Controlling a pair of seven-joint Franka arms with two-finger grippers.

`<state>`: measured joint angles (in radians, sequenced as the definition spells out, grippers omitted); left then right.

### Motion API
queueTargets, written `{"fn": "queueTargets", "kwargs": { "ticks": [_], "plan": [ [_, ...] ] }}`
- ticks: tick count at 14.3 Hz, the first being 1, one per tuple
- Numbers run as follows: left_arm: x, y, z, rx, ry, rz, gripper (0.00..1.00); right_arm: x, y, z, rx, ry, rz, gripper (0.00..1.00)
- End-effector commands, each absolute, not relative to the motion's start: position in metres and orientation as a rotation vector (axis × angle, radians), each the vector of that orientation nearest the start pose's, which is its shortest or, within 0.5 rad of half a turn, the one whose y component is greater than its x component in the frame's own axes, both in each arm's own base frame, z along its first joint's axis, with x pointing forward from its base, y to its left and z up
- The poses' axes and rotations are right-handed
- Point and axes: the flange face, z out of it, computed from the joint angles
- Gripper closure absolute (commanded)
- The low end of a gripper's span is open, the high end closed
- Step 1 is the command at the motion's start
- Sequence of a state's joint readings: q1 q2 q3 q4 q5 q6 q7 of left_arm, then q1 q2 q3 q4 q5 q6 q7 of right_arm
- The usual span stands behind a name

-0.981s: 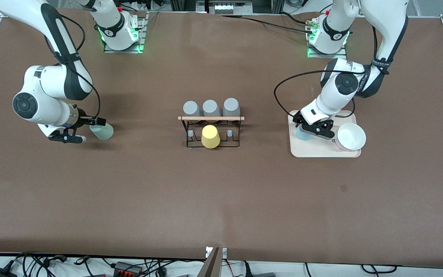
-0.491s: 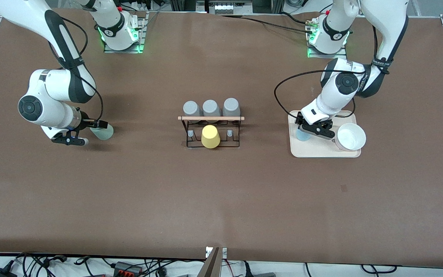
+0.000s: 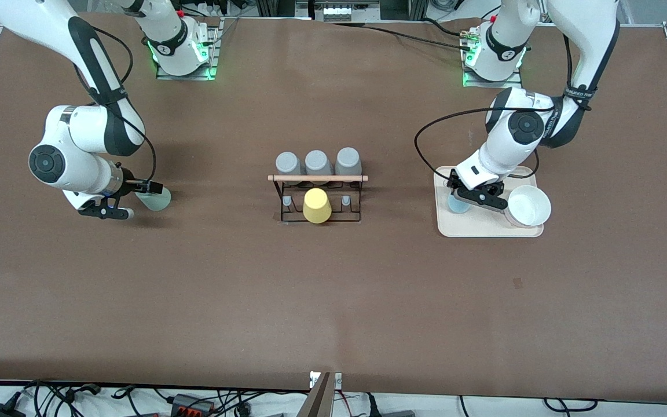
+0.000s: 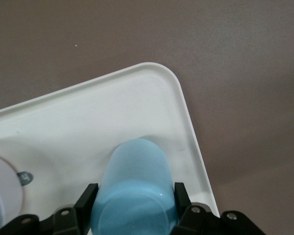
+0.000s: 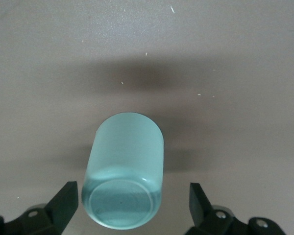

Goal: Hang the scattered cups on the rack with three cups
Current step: 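Carry the blue cup with the left gripper to the rack beside the yellow cup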

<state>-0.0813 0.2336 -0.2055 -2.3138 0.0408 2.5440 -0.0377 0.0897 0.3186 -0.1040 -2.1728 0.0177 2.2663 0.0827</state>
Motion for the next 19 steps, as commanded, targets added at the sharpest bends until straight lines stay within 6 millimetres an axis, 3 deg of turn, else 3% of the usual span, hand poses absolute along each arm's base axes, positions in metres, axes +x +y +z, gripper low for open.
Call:
{"fn": "queueTargets", "kwargs": {
  "ticks": [1, 7, 9, 10, 13, 15, 17, 19],
  "plan": [
    [0.526, -0.153, 0.293, -3.1, 0.451, 0.048, 0.64, 0.536, -0.007, 0.23, -3.142, 0.196, 0.335, 0.0],
    [0.596, -0.179, 0.417, -3.106, 0.404, 0.09, 0.64, 0.537, -0.007, 0.23, -3.141, 0.198, 0.333, 0.0],
    [0.608, -0.207, 0.448, -3.13, 0.368, 0.038, 0.64, 0.537, -0.006, 0.23, -3.141, 0.195, 0.335, 0.0],
    [0.616, -0.222, 0.454, -3.146, 0.316, 0.037, 0.64, 0.537, -0.004, 0.23, -3.142, 0.191, 0.333, 0.0],
    [0.622, -0.296, 0.459, -3.185, 0.136, 0.02, 0.64, 0.537, -0.004, 0.229, -3.142, 0.188, 0.333, 0.0],
    [0.617, -0.336, 0.447, -3.196, 0.011, 0.029, 0.63, 0.538, -0.004, 0.23, -3.142, 0.191, 0.33, 0.19],
    [0.611, -0.374, 0.437, -3.203, -0.069, 0.029, 0.62, 0.538, -0.007, 0.229, -3.141, 0.2, 0.333, 0.29],
    [0.601, -0.407, 0.422, -3.197, -0.166, 0.042, 0.62, 0.538, -0.005, 0.231, -3.141, 0.191, 0.331, 0.59]
  ]
}}
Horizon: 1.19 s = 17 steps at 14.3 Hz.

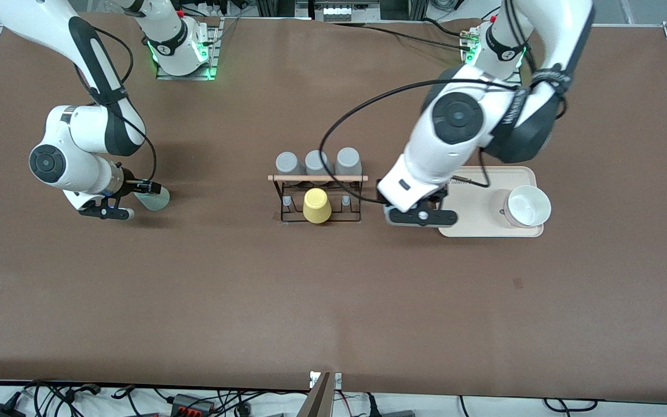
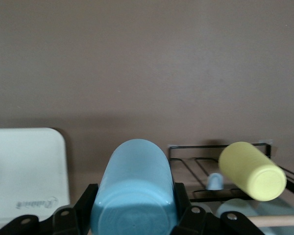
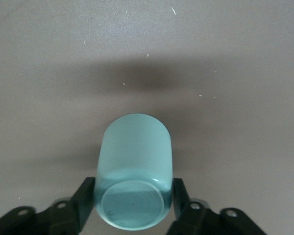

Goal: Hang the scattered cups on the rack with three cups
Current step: 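Carry the blue cup with the left gripper to the rack beside the yellow cup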

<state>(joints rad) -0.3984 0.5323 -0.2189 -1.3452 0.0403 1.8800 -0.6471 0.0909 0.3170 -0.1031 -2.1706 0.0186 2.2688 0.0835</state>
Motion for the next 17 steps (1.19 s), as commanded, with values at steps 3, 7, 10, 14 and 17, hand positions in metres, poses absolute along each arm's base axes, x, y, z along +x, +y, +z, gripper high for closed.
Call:
{"fn": "queueTargets", "kwargs": {
  "ticks": [3, 7, 10, 14, 17],
  "plan": [
    [0.59, -0.434, 0.412, -3.218, -0.194, 0.019, 0.62, 0.539, -0.006, 0.235, -3.141, 0.171, 0.326, 0.88],
    [0.571, -0.468, 0.395, -3.236, -0.138, -0.007, 0.63, 0.54, -0.005, 0.241, -3.141, 0.171, 0.316, 1.0],
    [0.566, -0.477, 0.383, -3.234, -0.128, 0.0, 0.63, 0.542, -0.007, 0.255, -3.139, 0.168, 0.29, 1.0],
    [0.564, -0.475, 0.372, -3.191, -0.094, -0.023, 0.64, 0.543, -0.006, 0.29, -3.135, 0.105, 0.247, 1.0],
    [0.559, -0.475, 0.362, -3.175, -0.081, 0.003, 0.66, 0.553, -0.001, 0.331, -3.123, 0.088, 0.323, 1.0]
  ]
}}
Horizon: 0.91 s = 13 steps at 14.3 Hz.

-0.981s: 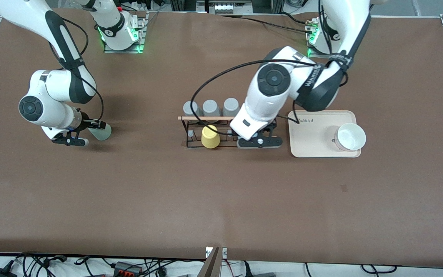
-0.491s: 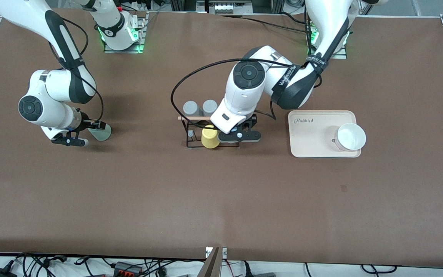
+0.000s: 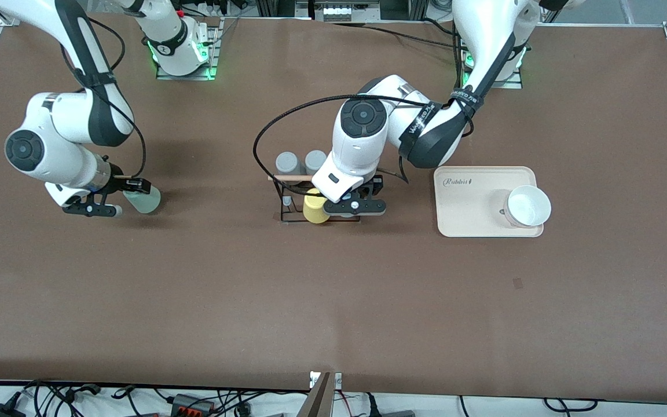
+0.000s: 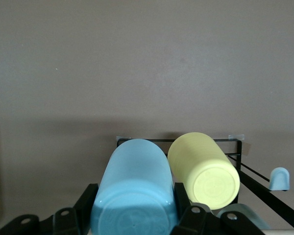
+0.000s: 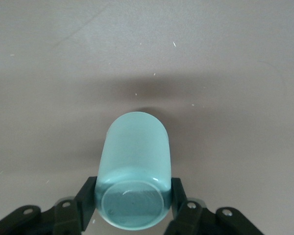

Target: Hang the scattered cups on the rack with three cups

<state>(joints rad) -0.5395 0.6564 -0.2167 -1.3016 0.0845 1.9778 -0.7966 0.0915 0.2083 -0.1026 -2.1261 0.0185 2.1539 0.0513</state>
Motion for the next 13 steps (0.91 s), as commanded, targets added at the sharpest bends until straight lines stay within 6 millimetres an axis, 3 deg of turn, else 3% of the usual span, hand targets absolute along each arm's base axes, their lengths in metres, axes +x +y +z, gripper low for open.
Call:
{"fn": "queueTargets", "kwargs": {
  "ticks": [1, 3, 5, 10, 13],
  "plan": [
    [0.558, -0.475, 0.358, -3.171, -0.078, 0.01, 0.66, 0.56, 0.009, 0.355, -3.119, 0.07, 0.364, 1.0],
    [0.557, -0.475, 0.35, -3.167, -0.057, 0.022, 0.67, 0.574, 0.028, 0.399, -3.118, 0.021, 0.398, 1.0],
    [0.557, -0.475, 0.341, -3.16, -0.053, 0.035, 0.66, 0.58, 0.04, 0.424, -3.075, 0.021, 0.398, 1.0],
    [0.557, -0.475, 0.327, -3.179, -0.047, -0.001, 0.66, 0.582, 0.089, 0.438, -3.072, 0.038, 0.369, 1.0],
    [0.556, -0.475, 0.316, -3.165, -0.034, 0.003, 0.66, 0.584, 0.1, 0.433, -3.075, 0.024, 0.36, 1.0]
  ]
}}
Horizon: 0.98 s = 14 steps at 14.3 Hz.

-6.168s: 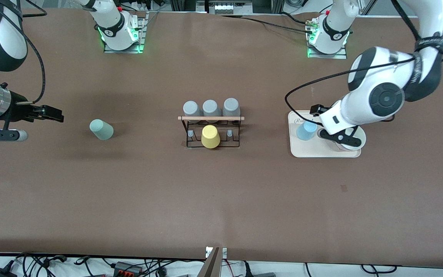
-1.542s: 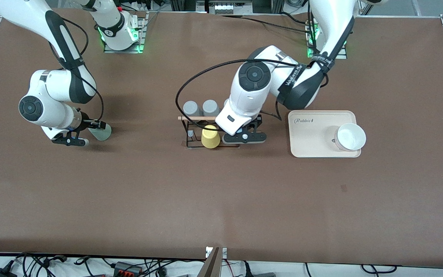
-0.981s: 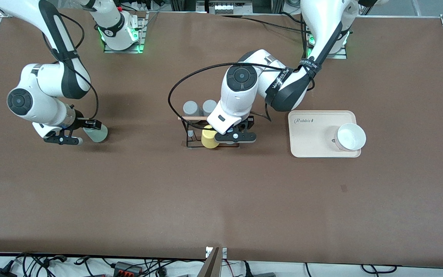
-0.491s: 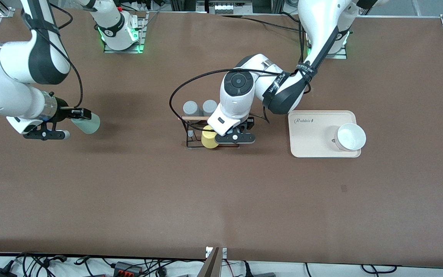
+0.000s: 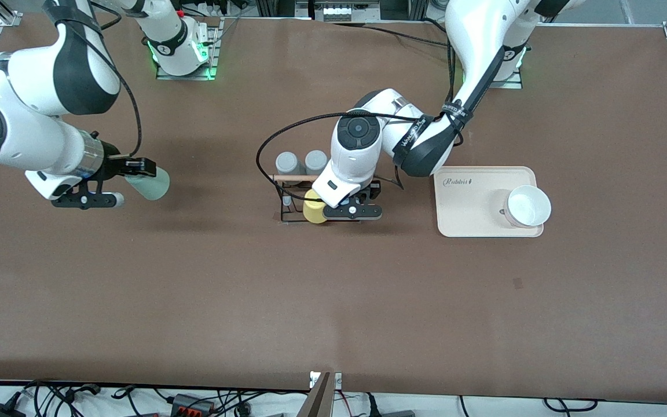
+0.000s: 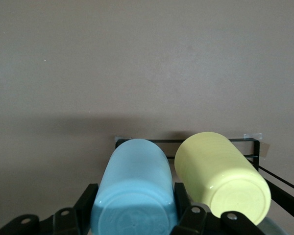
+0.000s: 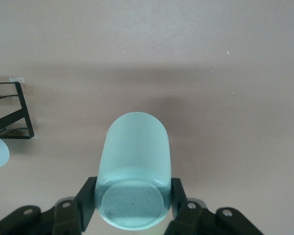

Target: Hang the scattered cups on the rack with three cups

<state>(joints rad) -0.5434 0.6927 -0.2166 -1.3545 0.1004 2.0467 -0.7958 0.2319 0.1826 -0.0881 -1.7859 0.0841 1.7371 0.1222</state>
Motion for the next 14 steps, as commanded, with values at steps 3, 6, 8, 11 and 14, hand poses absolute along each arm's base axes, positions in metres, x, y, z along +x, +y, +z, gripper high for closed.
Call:
{"fn": "queueTargets", "kwargs": {
  "ticks": [3, 6, 8, 11, 14],
  "plan": [
    [0.556, -0.475, 0.309, -3.159, -0.023, -0.004, 0.61, 0.586, 0.1, 0.433, -3.071, 0.026, 0.358, 1.0],
    [0.554, -0.477, 0.308, -3.158, -0.012, -0.008, 0.47, 0.586, 0.103, 0.431, -3.049, 0.035, 0.365, 1.0],
    [0.554, -0.478, 0.308, -3.159, -0.009, -0.007, 0.09, 0.585, 0.105, 0.432, -3.042, 0.034, 0.363, 1.0],
    [0.555, -0.477, 0.309, -3.159, -0.012, -0.009, 0.0, 0.587, 0.115, 0.432, -3.038, 0.023, 0.358, 1.0],
    [0.559, -0.47, 0.314, -3.154, 0.021, -0.004, 0.0, 0.591, 0.154, 0.434, -3.056, 0.075, 0.336, 1.0]
  ]
}}
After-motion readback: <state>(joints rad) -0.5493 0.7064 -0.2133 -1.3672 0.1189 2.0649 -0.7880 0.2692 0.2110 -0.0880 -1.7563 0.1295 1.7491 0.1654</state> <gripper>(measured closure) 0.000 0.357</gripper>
